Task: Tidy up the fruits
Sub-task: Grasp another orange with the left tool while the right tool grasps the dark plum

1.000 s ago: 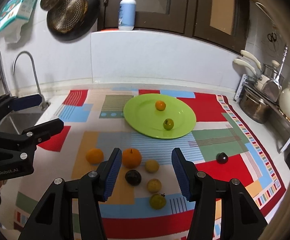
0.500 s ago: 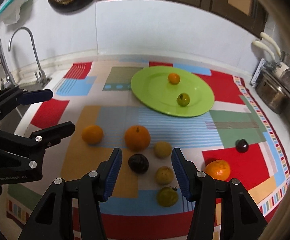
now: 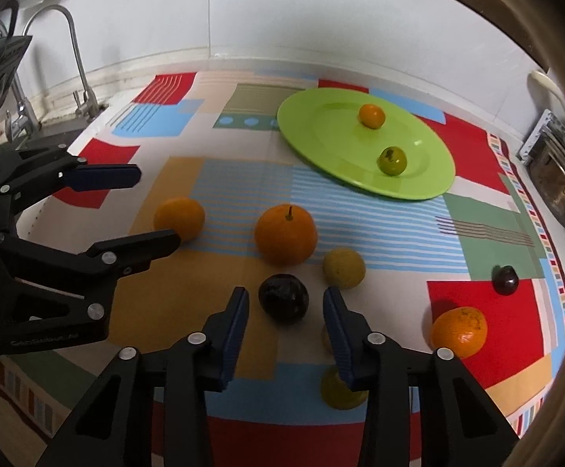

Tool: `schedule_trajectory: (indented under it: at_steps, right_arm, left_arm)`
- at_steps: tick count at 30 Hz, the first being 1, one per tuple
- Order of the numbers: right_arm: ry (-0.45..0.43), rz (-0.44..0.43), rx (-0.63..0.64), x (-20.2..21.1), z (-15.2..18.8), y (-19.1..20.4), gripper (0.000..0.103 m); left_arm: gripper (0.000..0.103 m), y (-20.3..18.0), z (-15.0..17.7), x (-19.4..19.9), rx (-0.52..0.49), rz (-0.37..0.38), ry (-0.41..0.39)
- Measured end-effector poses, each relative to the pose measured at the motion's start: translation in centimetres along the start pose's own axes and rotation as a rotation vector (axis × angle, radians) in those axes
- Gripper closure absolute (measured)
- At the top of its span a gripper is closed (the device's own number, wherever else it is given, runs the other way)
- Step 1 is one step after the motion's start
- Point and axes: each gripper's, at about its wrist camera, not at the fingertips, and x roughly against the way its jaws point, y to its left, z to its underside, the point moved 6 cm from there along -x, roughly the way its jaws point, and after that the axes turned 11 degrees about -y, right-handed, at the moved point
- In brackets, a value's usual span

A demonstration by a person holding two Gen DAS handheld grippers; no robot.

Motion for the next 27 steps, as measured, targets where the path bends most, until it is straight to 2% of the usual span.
schedule_trajectory:
  at_steps: [3, 10, 14, 27]
  right_arm:
    - [0.016, -0.006, 0.001, -0.6, 0.3, 0.0, 0.065]
    - [0.039, -0.012, 0.009, -1.6, 0.5, -0.1, 0.072]
    - [0.036, -0.012, 0.008, -1.7, 0.6, -0.1, 0.072]
    - [0.008, -0.025, -0.057, -0.7, 0.5, -0.6, 0.072]
  left_arm:
    - [0.054, -0.2, 0.2, -0.5, 0.003, 0.009, 0.014]
    - [0.061, -0.3, 0.4, -1.3, 0.013, 0.013, 0.029]
    - [0.069, -0.3, 0.6, -1.7, 0.021, 0.018, 0.042]
    - [0.069, -0.8, -0.2, 0.0, 0.032, 0.023, 0.011]
